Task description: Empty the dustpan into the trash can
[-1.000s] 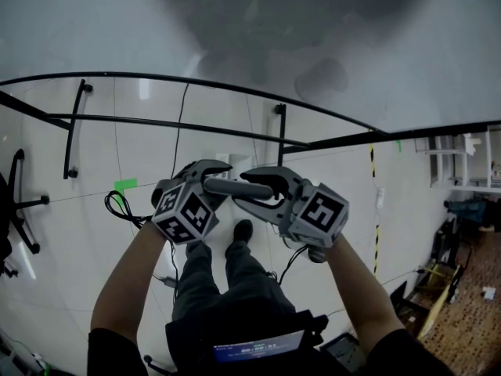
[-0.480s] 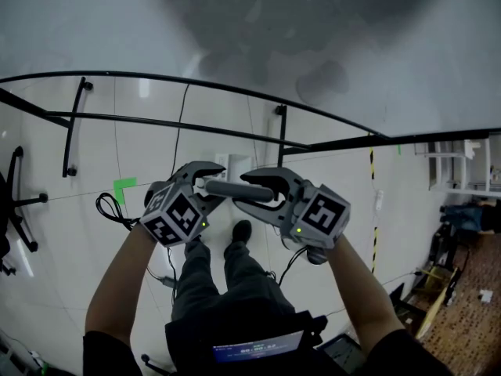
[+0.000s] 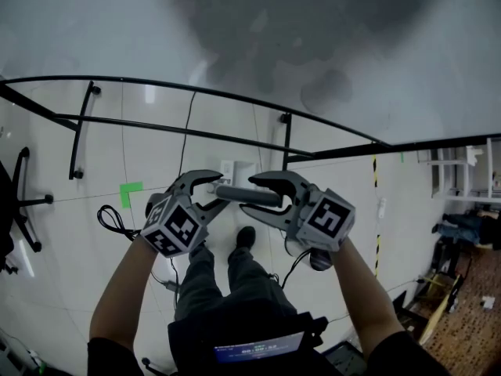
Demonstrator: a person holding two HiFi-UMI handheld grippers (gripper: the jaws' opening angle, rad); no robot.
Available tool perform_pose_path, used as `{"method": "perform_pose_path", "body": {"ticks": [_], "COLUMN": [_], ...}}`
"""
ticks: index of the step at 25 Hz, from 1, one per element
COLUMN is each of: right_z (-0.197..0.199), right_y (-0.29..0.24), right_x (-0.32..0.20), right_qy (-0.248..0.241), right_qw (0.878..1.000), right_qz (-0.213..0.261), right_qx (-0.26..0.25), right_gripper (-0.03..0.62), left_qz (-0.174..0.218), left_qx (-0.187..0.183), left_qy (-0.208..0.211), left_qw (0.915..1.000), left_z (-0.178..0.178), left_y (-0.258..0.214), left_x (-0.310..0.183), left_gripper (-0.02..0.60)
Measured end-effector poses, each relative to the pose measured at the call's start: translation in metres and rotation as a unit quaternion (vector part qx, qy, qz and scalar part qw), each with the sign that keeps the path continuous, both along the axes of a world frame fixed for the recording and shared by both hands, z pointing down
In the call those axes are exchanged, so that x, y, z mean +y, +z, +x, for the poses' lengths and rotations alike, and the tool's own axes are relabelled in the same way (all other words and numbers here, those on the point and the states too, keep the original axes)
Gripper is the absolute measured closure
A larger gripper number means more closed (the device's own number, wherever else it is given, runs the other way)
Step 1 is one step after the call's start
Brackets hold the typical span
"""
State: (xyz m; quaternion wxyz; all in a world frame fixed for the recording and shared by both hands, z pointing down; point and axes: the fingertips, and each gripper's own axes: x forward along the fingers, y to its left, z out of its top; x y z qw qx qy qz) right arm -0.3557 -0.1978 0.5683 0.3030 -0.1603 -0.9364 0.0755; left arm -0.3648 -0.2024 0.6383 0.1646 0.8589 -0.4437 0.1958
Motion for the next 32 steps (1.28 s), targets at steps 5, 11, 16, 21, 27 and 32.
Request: {"method": "perform_pose_path", "body": {"ticks": [5, 11, 16, 21, 27, 32], "right_z": [0.002, 0.012, 0.023, 0.045, 0.072, 0.094], "right_y": [0.002, 0.003, -0.004, -0.026, -0.071, -0.106], "right_x": [0.001, -0.002, -0.011, -0.019, -0.038, -0.048], "right_qy": [0.002, 0.011, 0.02, 0.047, 0.111, 0.146], "right_qw": [1.0, 1.0, 0.998, 0.996, 0.991, 0.984], "right_qz": [-0.006, 0.015, 0.057, 0.072, 0.078, 0.093], "right_qx": [0.01, 0.019, 0.028, 0.024, -0.013, -0.044], "right_gripper": [0.35, 0.35, 0.35, 0.35, 0.35, 0.35], "left_qz": [-0.005, -0.005, 0.007, 0.025, 0.079, 0.104], "left_qx": [-0.013, -0.016, -0.021, -0.011, 0.021, 0.016], "left_qy": [-0.021, -0.048, -0.066, -0.09, -0.107, -0.066], "left_qw": [0.9997, 0.9987, 0.9976, 0.9956, 0.9909, 0.9923], "left_z": [-0.016, -0.025, -0.034, -0.041, -0.041, -0.006], "left_y": [-0.003, -0.016, -0.041, -0.077, -0.141, -0.177], "left_x": [0.015, 0.038, 0.047, 0.049, 0.033, 0.011], "left_gripper": [0.38, 0.38, 0.38, 0.38, 0.38, 0.38]}}
